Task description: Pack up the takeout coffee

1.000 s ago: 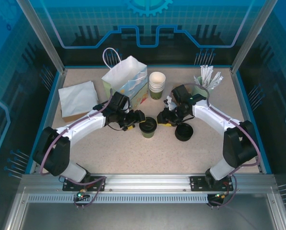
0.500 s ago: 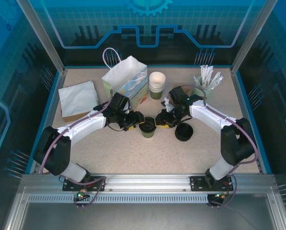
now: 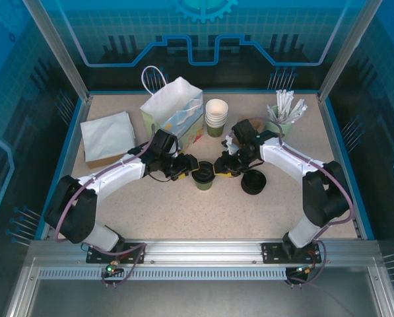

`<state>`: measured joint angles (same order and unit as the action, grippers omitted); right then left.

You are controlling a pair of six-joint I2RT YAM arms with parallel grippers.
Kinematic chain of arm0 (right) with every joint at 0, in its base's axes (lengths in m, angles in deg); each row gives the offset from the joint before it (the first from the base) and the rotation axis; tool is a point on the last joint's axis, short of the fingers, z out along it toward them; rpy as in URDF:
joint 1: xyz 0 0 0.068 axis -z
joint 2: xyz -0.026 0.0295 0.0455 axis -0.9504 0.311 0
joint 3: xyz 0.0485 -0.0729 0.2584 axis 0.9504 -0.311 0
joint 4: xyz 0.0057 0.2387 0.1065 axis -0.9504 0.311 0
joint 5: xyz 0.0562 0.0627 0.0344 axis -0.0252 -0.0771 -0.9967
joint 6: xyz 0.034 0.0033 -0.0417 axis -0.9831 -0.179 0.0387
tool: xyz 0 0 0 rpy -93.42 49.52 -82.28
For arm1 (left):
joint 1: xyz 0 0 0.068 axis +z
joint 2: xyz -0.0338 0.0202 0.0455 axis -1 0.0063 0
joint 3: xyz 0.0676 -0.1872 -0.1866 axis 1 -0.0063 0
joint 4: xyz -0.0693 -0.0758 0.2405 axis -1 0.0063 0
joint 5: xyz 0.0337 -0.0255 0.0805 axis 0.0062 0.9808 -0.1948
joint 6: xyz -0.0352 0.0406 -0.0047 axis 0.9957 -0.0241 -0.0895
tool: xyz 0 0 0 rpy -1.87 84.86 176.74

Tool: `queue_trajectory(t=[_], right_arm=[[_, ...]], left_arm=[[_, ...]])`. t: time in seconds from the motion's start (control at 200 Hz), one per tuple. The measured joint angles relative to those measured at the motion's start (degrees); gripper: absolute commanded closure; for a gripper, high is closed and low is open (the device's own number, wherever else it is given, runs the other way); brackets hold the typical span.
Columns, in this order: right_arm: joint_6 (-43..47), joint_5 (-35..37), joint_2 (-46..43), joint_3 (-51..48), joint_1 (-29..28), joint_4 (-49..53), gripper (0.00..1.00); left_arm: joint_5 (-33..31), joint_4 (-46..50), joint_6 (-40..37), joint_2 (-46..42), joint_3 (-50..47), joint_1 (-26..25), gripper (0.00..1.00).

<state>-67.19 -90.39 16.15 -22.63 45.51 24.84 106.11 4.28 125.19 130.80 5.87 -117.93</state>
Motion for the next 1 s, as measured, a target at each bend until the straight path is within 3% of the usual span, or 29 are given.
queue_trajectory(t=[0.34,0.78,0.815,1.001], right_arm=[[1.2,0.39,0.07,0.07,0.0,0.26,0.68],[5.51,9.44,-3.34,5.44,-0.87,4.79,0.09],[5.81,10.05,-4.15,5.7,-1.03,5.14,0.01],[7.54,15.02,-5.68,8.31,-4.61,8.17,0.0]], left_arm=[[0.0,-1.88,0.07,-0.7,-1.31,0.0,0.41],[-0.22,3.41,-0.2,-0.7,5.16,0.31,0.14],[-0.57,3.52,-0.42,-0.79,5.95,0.5,0.12],[-4.17,6.05,-1.73,-4.57,6.16,2.25,0.01]])
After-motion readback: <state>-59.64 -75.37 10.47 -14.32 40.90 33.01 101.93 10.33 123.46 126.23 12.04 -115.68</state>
